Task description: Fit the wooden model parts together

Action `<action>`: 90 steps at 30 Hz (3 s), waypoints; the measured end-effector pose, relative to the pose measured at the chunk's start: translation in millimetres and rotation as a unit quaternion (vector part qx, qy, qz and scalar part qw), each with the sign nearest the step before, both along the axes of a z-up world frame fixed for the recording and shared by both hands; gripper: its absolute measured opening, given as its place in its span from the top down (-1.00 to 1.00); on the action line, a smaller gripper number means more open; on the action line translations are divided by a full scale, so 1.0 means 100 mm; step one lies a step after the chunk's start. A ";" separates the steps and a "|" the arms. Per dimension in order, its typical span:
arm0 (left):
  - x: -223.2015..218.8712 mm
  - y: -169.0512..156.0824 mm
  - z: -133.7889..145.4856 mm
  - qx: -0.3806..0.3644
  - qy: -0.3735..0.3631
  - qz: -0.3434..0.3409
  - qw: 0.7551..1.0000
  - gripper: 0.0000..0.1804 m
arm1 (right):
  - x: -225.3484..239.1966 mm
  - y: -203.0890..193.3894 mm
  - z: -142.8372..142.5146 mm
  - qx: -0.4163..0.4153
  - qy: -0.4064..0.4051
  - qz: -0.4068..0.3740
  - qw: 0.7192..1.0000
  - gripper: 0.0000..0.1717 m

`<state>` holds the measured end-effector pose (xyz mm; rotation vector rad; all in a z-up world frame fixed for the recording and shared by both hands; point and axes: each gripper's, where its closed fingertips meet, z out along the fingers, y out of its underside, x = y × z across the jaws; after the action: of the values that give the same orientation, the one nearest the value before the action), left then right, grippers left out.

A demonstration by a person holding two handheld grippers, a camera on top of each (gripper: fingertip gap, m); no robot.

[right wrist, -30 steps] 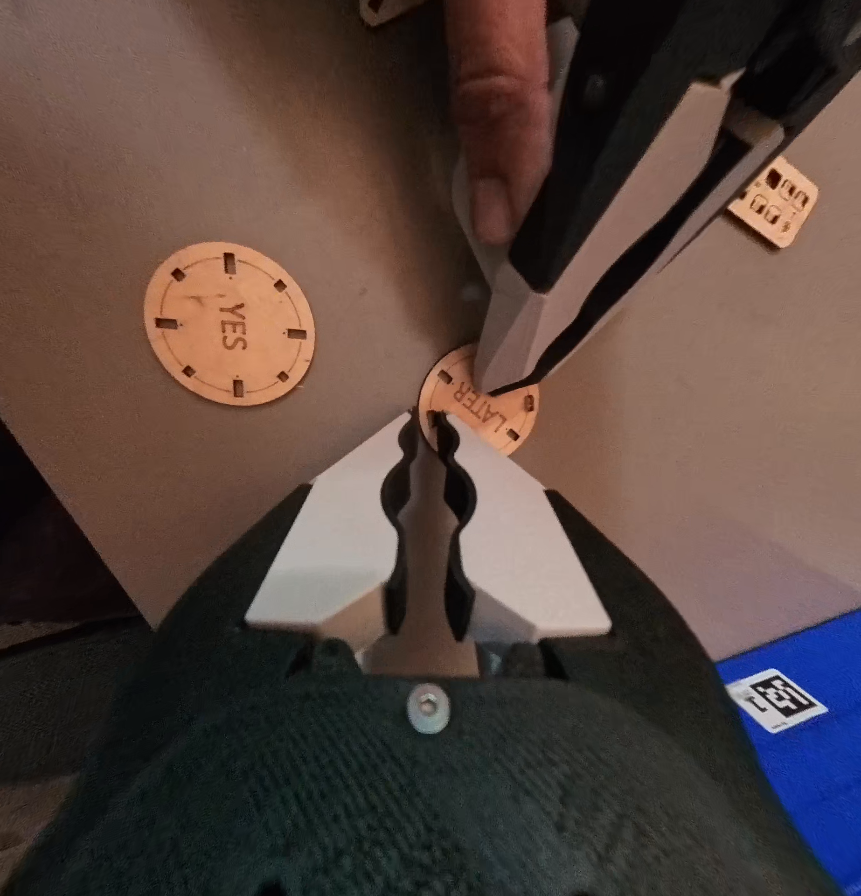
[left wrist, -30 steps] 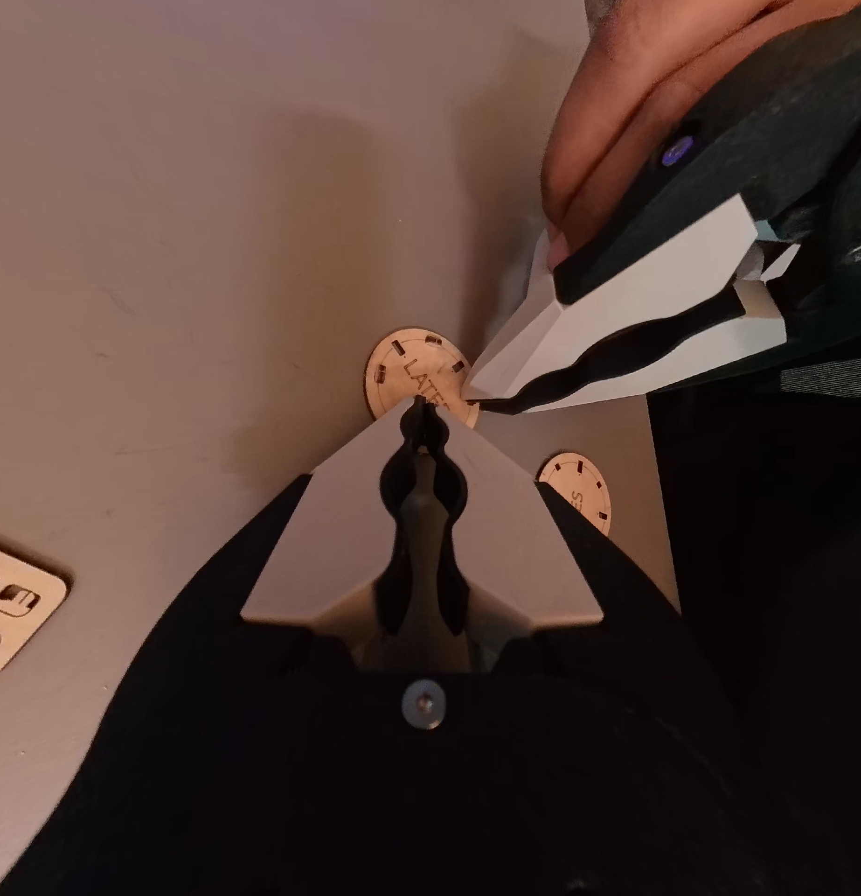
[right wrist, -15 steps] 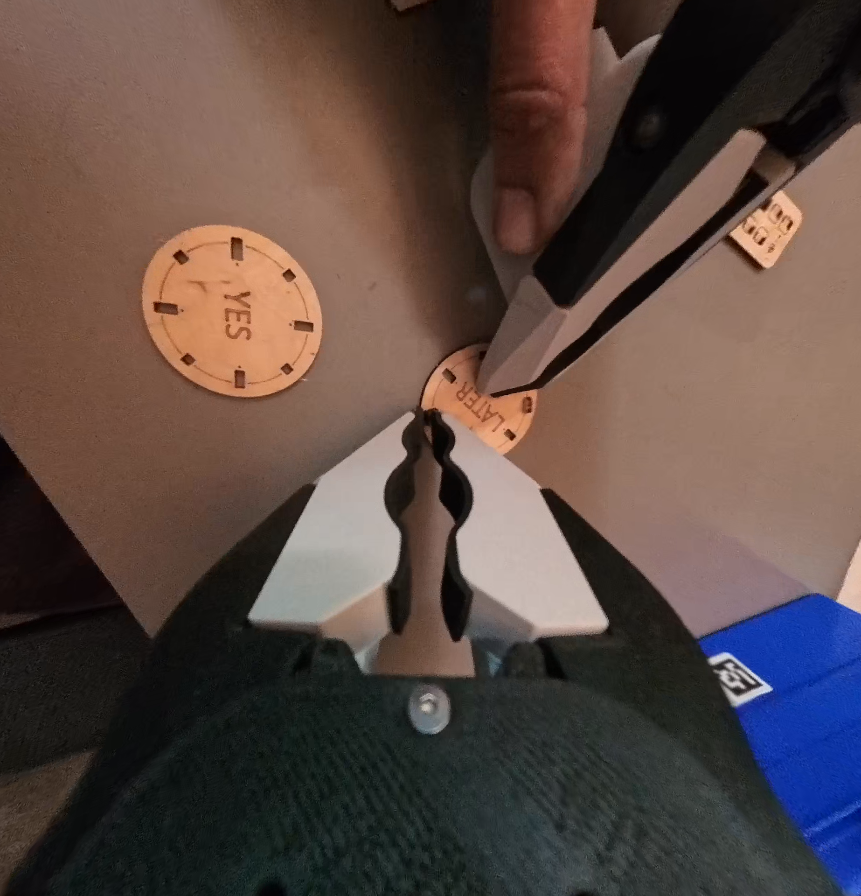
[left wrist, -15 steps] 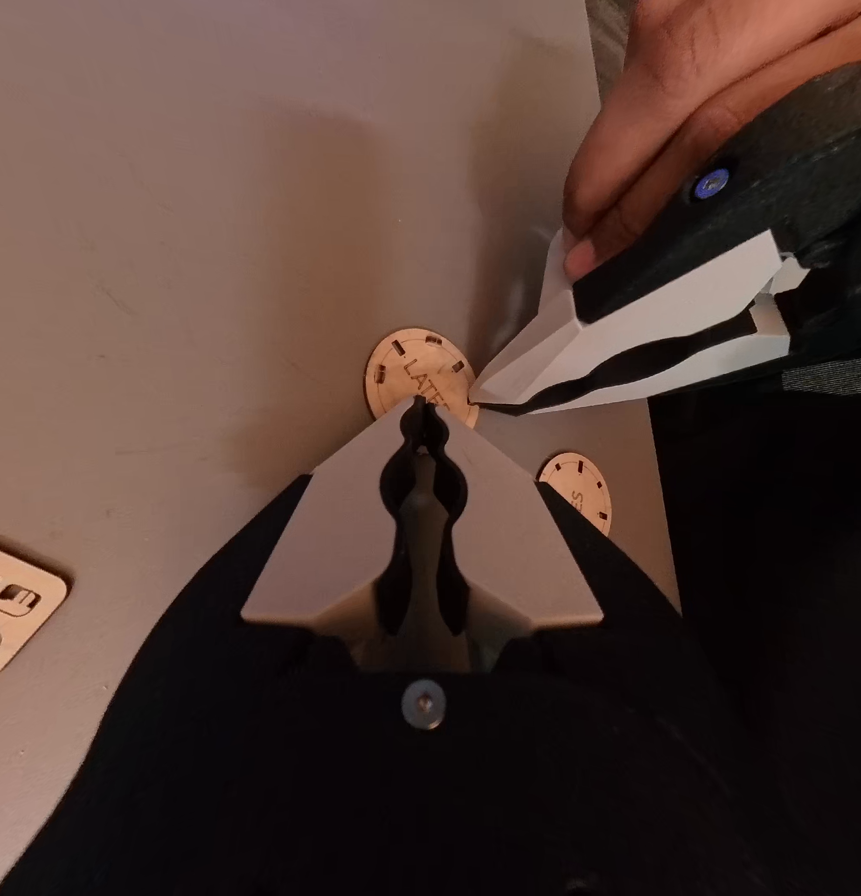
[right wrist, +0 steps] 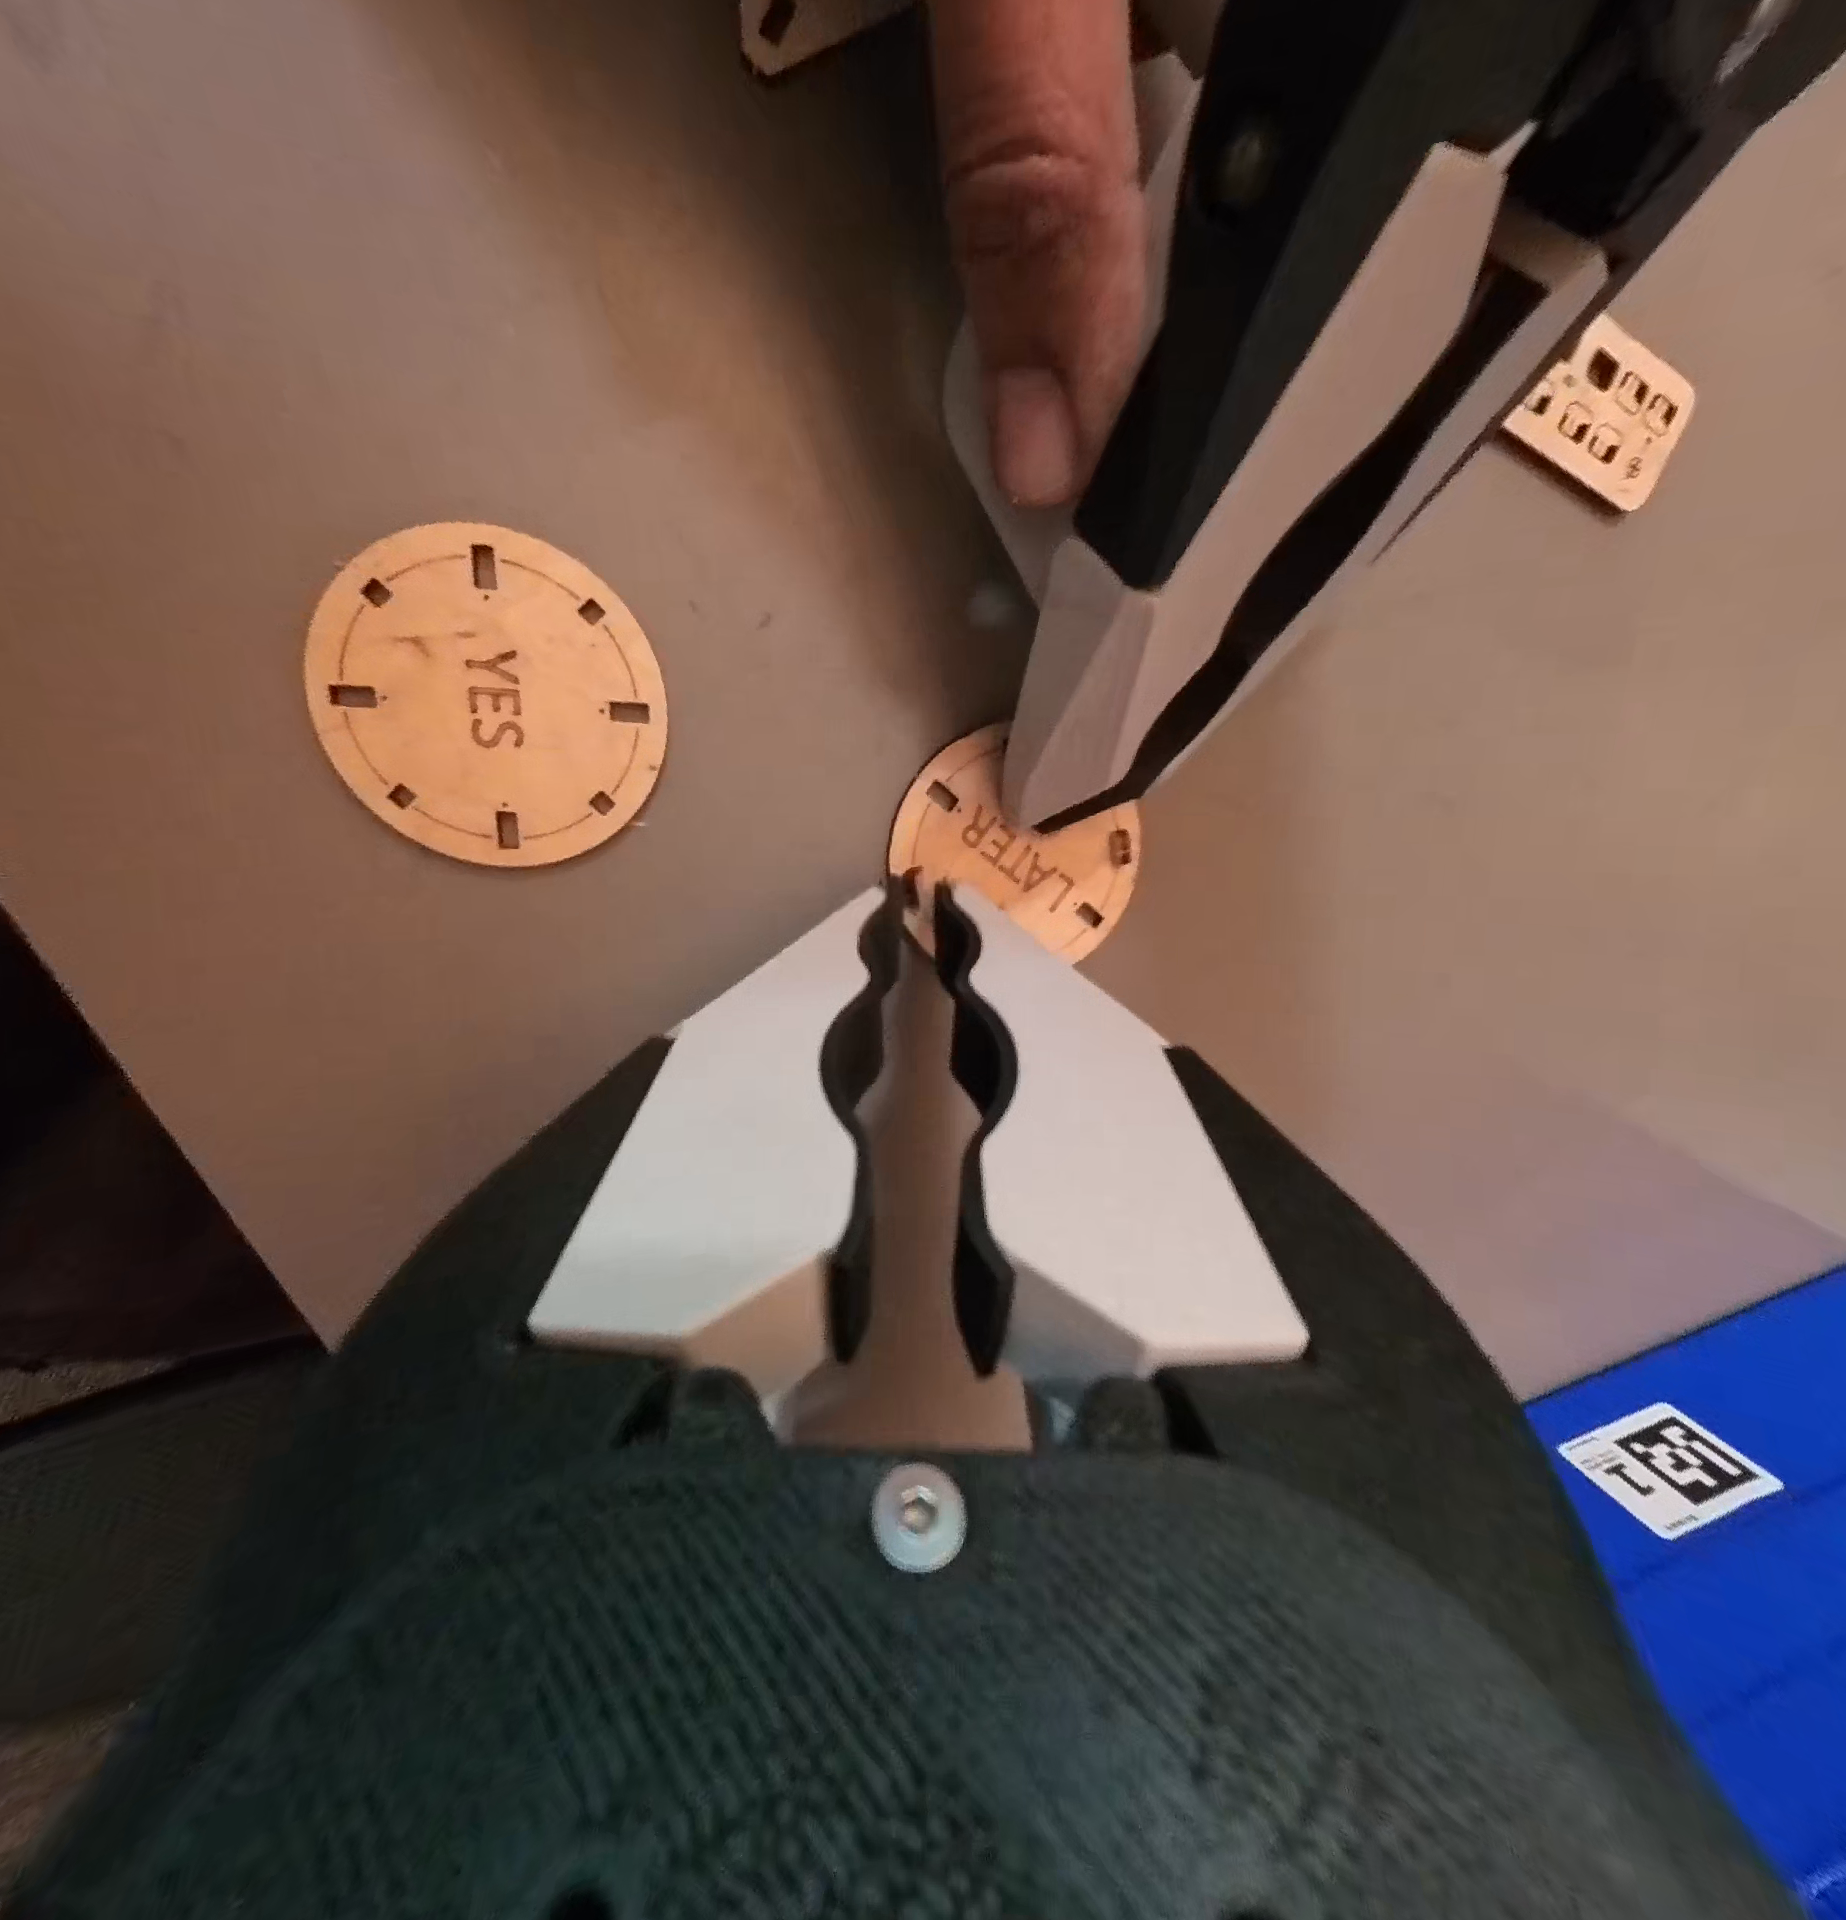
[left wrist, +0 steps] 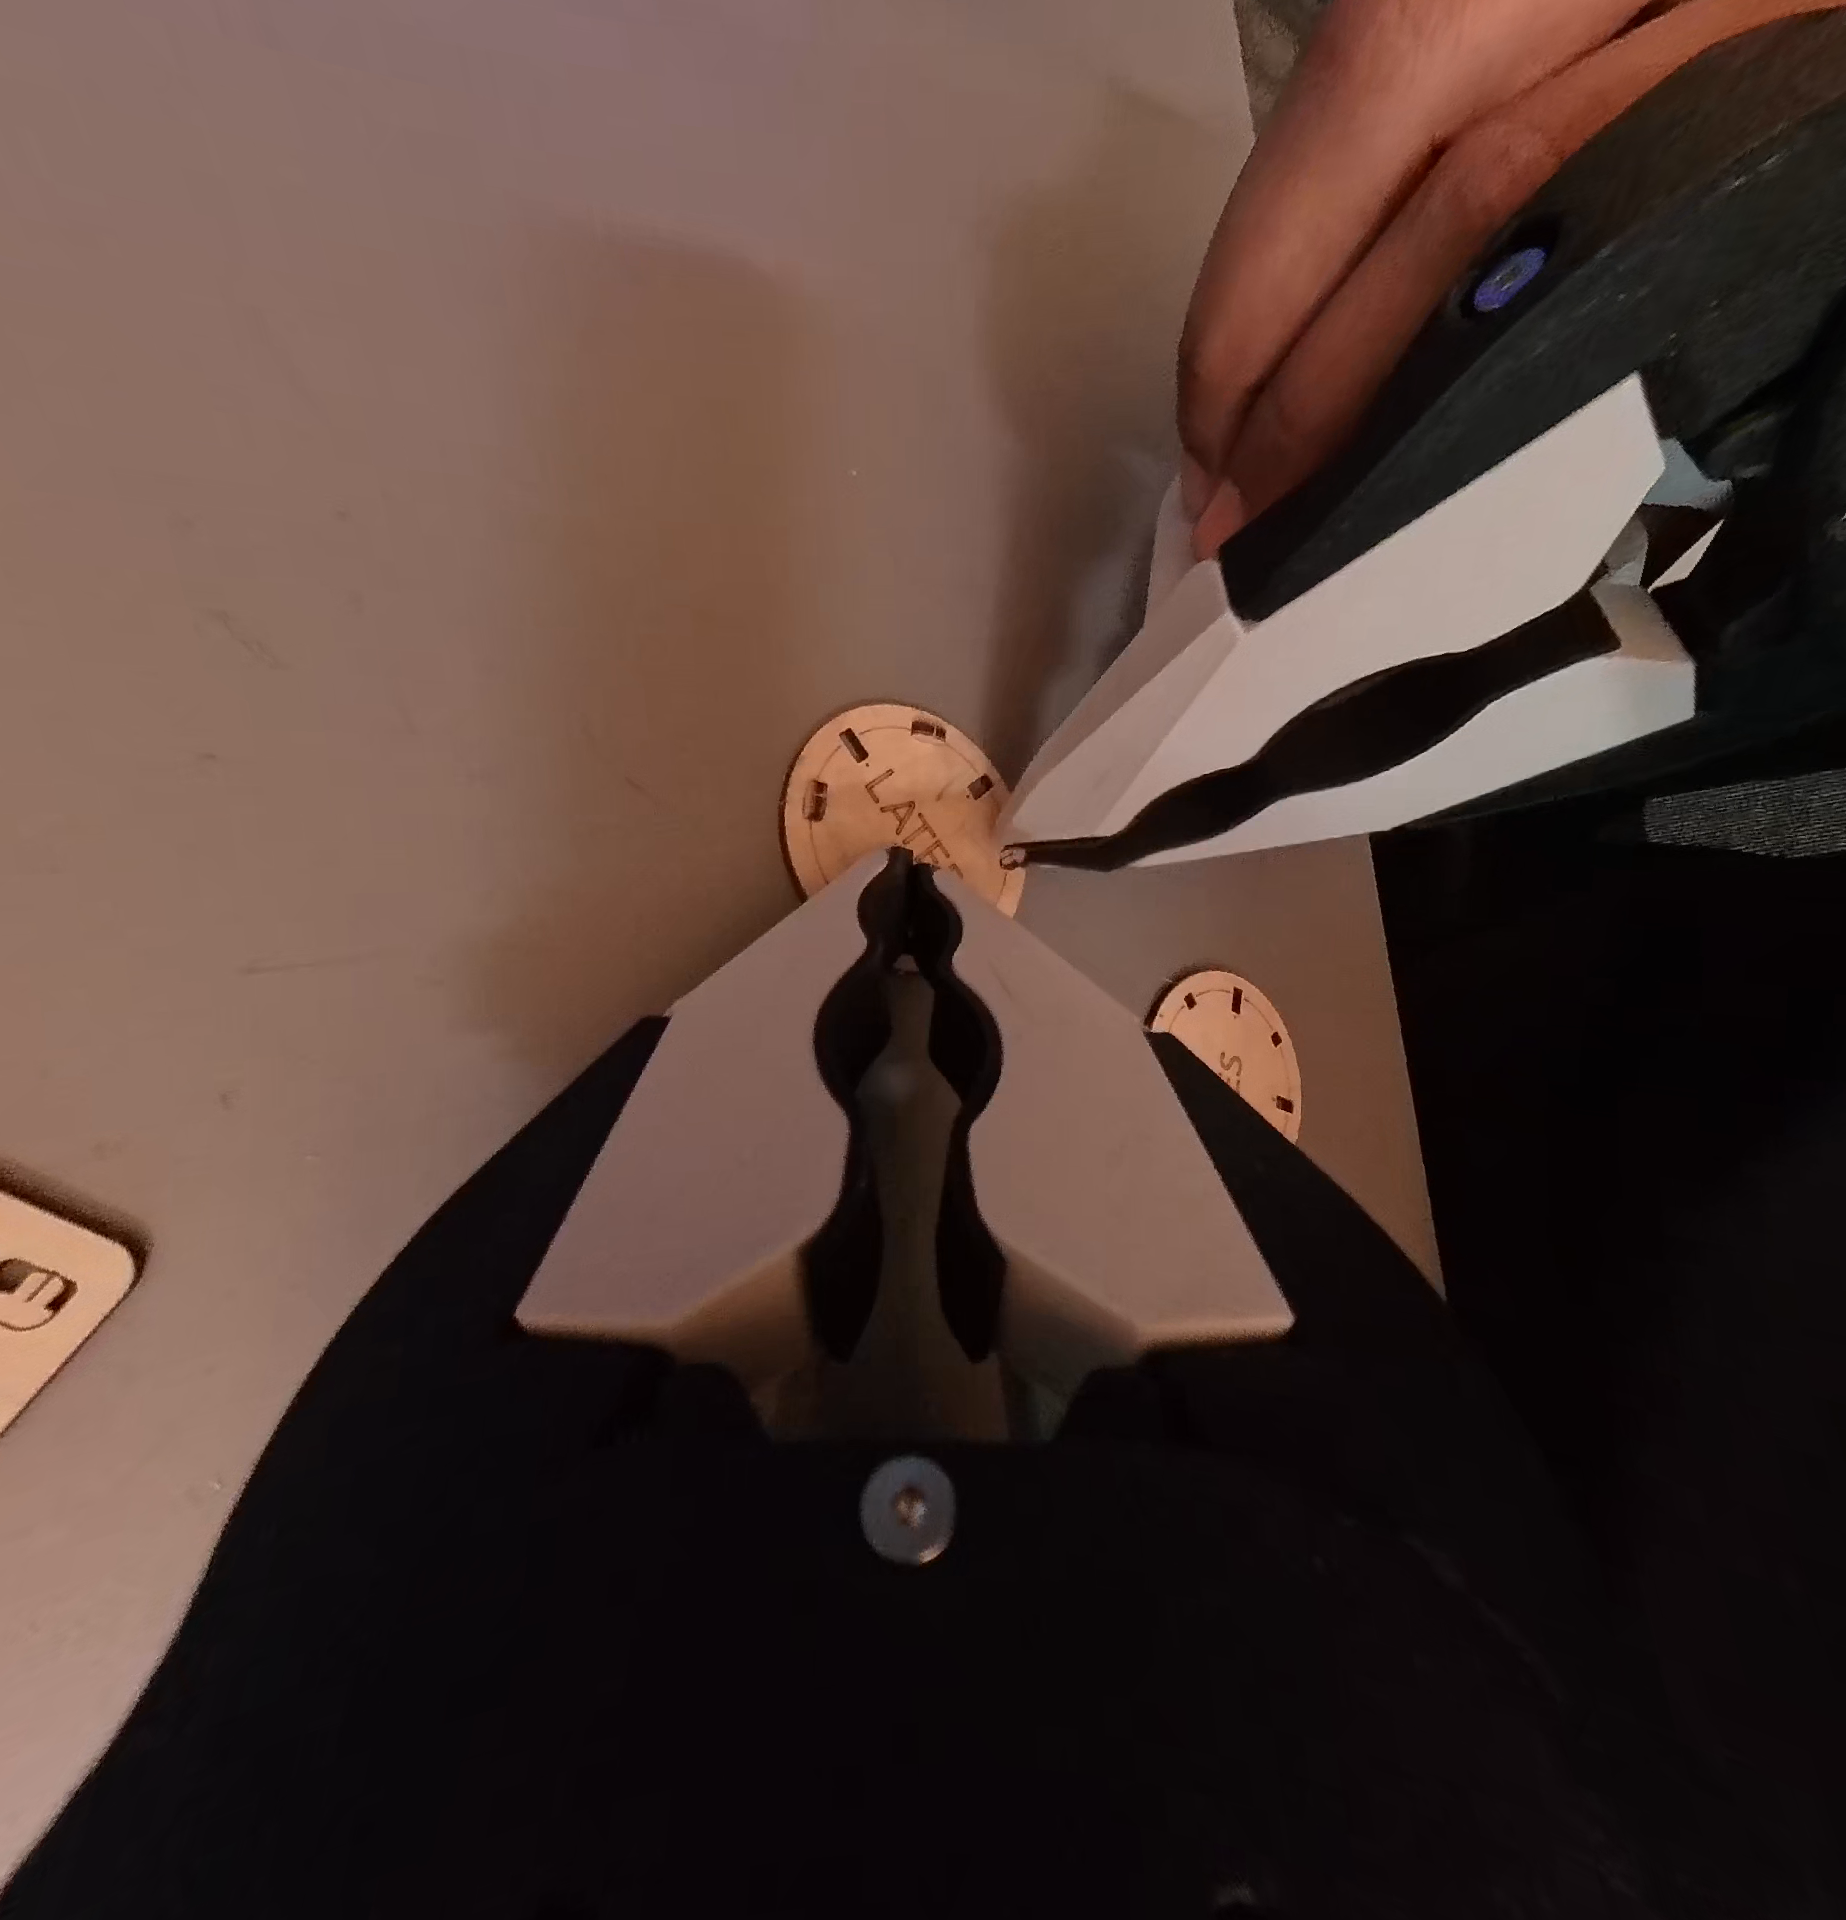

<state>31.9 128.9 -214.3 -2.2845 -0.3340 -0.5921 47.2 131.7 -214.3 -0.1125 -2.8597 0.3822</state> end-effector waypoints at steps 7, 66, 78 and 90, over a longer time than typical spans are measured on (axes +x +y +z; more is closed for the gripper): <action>0.00 0.00 0.00 0.001 0.001 -0.001 1.000 0.99 | 0.01 -0.01 0.01 -0.015 -0.015 0.002 1.000 1.00; 0.00 0.00 0.00 0.009 -0.011 -0.004 1.000 0.99 | -0.02 -0.06 0.09 -0.032 -0.072 0.037 0.996 0.99; 0.00 0.00 0.00 0.010 -0.013 -0.004 1.000 0.99 | -0.04 0.05 0.03 0.131 0.069 0.274 0.950 0.86; 0.00 0.00 0.00 0.012 -0.016 -0.005 1.000 0.99 | -0.01 0.00 -0.02 0.171 0.034 0.323 0.930 0.95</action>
<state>32.0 129.0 -213.9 -2.2569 -0.3306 -0.6350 46.5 131.3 -216.6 0.9008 -2.7672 -0.0098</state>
